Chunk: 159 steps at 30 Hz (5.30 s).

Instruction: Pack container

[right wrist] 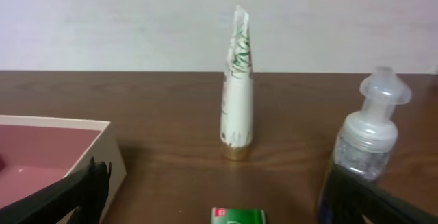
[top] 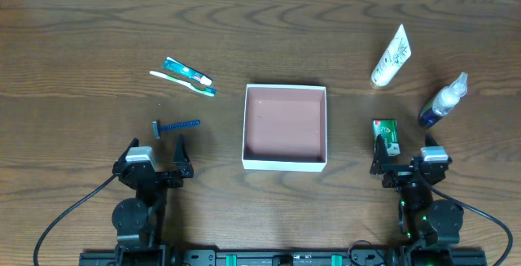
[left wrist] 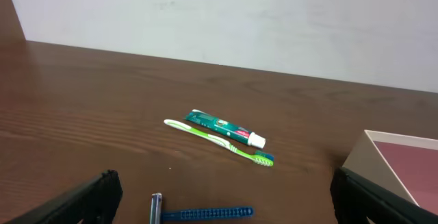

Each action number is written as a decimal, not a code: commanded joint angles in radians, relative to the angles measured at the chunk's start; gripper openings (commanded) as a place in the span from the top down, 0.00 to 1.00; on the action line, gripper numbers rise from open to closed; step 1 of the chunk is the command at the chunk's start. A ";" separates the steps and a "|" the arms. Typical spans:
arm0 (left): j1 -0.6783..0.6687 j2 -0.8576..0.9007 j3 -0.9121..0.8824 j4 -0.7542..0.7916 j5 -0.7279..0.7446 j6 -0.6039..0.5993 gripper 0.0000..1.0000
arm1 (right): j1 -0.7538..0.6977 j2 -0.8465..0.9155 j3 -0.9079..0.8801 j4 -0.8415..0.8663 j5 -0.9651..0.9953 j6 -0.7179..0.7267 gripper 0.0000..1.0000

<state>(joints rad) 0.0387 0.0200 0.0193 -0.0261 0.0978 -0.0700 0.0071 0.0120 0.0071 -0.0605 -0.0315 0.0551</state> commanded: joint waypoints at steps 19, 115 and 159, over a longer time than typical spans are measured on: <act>0.005 0.004 -0.015 -0.037 0.011 0.014 0.02 | 0.019 -0.002 0.007 0.134 -0.104 0.003 0.01; 0.005 0.004 -0.015 -0.037 0.011 0.014 0.02 | 0.345 1.251 1.453 -0.685 0.343 0.403 0.99; 0.005 0.004 -0.015 -0.037 0.011 0.014 0.02 | 0.779 1.685 1.453 -0.581 0.391 0.580 0.99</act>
<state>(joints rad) 0.0387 0.0227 0.0193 -0.0261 0.0978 -0.0700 0.7700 1.6955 1.4433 -0.6617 0.3283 0.6186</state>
